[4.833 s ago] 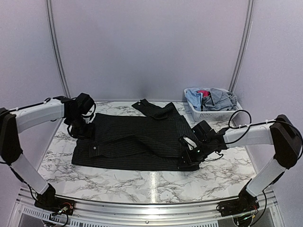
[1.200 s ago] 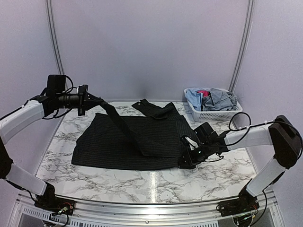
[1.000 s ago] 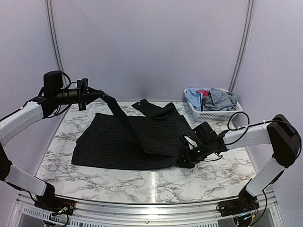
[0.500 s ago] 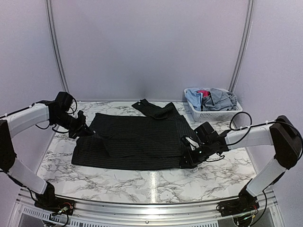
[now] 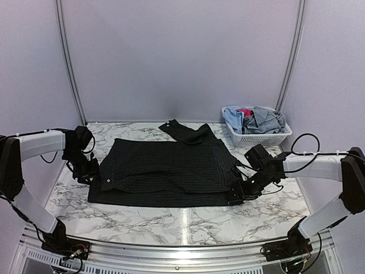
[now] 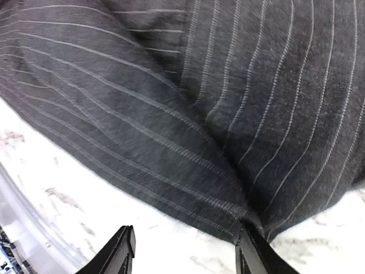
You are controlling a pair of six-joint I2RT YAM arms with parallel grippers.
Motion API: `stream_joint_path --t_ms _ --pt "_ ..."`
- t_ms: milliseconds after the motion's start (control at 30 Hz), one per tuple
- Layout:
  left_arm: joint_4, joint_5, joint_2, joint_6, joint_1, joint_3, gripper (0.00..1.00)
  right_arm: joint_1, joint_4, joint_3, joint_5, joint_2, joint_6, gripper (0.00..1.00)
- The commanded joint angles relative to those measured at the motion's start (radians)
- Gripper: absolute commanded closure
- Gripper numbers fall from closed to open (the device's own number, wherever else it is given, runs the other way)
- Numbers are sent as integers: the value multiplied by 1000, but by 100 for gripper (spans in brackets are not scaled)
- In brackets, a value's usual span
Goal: Fold and stack the mixed laundry pile
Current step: Smooth out the 1/3-folded shirt at the center of the board.
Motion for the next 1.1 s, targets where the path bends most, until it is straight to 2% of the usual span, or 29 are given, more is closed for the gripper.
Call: stream_joint_path --t_ms 0,67,133,267,433,567,700,867,1000,1067 --pt "-30 -100 -62 37 -7 95 43 -6 -60 110 -61 -48 4 44" --pt "-23 -111 -71 67 -34 139 38 -6 -42 154 -64 -35 3 44" --pt "2 -68 -68 92 -62 159 37 -6 -17 193 -69 3 5 46" --pt "74 79 -15 95 -134 148 41 8 58 266 -106 108 17 50" --pt "167 127 59 51 -201 94 47 72 114 354 -123 241 20 54" --pt "198 53 122 -3 -190 49 47 78 144 333 -107 338 21 58" --pt "196 -44 165 -24 -169 -7 47 2 166 234 -66 386 1 61" --pt "169 -114 172 -36 -163 -91 47 -12 149 156 -48 375 -29 61" --pt "145 -113 92 -65 -168 -179 47 6 127 100 -73 323 -14 61" --pt "124 -128 51 -88 -209 -181 46 17 126 50 -94 283 10 61"
